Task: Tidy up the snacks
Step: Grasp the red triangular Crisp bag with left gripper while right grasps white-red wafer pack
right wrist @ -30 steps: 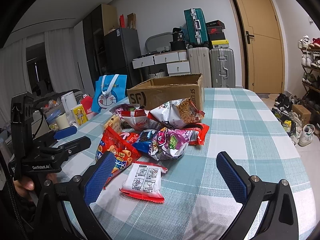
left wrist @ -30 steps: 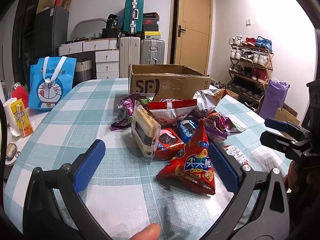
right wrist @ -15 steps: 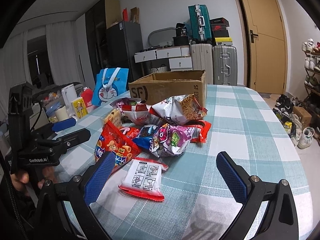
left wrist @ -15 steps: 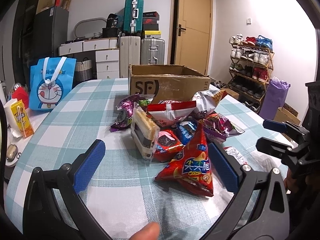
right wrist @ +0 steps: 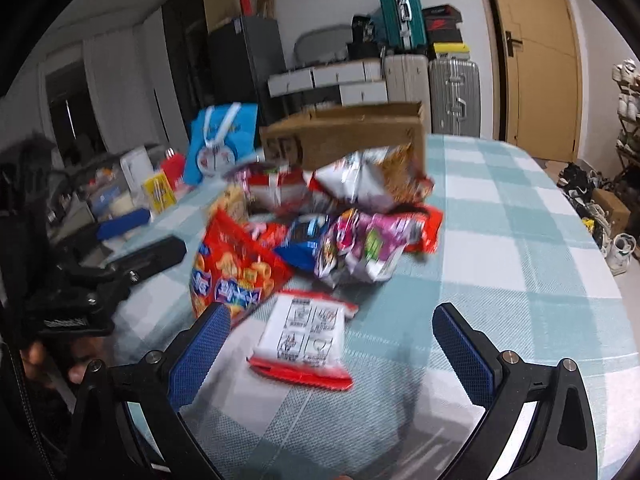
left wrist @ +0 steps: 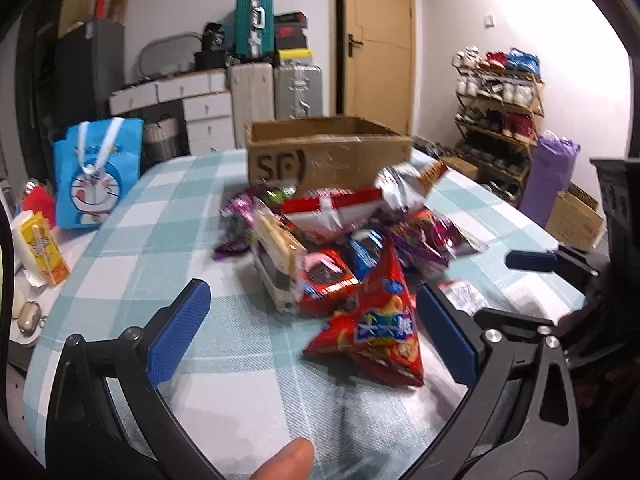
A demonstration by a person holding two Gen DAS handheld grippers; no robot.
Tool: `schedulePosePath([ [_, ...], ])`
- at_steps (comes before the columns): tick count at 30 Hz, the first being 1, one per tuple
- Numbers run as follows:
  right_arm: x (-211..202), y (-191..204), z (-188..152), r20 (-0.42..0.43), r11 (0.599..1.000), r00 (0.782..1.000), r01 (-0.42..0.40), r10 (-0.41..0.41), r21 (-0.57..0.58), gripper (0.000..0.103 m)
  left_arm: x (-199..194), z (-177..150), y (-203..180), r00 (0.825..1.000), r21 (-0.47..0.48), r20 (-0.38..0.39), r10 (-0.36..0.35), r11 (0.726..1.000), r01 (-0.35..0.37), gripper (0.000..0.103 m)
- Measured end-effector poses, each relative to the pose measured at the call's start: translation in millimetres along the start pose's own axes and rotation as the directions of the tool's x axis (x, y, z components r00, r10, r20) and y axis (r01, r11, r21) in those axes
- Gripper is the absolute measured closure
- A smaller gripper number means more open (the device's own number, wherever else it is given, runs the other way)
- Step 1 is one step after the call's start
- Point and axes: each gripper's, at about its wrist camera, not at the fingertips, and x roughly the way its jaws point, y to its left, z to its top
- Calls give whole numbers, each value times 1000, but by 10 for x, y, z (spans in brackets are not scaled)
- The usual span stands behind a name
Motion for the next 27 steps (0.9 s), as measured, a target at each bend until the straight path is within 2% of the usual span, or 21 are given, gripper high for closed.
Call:
schedulePosePath([
  [2,56,41,8,-27,1000,999,21,-21,-14,0,77,-26,-33,998,11,-53,-30,999,31,2],
  [5,153,34,17,-70,1000,997,26,-25,5,0,181,-53,-28,994,-9,-103,-27,1000,26,1],
  [11,296,-24,13,-153,999,988,29,-26,18,0,258,-74,-34,990,-35,-123,-68,997,65,1],
  [15,380,-47,12,-192,999,981,40,-37,11,0,290,-65,-74,986,-22,-141,-93,996,91,8],
  [20,388,-129,-11,-214,998,975,59,-57,6,8,329,-62,-152,982,3,-158,-103,994,105,10],
  [24,358,-115,-13,-218,999,976,24,-28,-21,15,370,-45,-188,977,3,-171,-128,991,131,11],
  [27,383,-79,-2,-226,999,974,8,-20,-53,18,438,-34,-227,974,15,-196,-118,992,124,18],
])
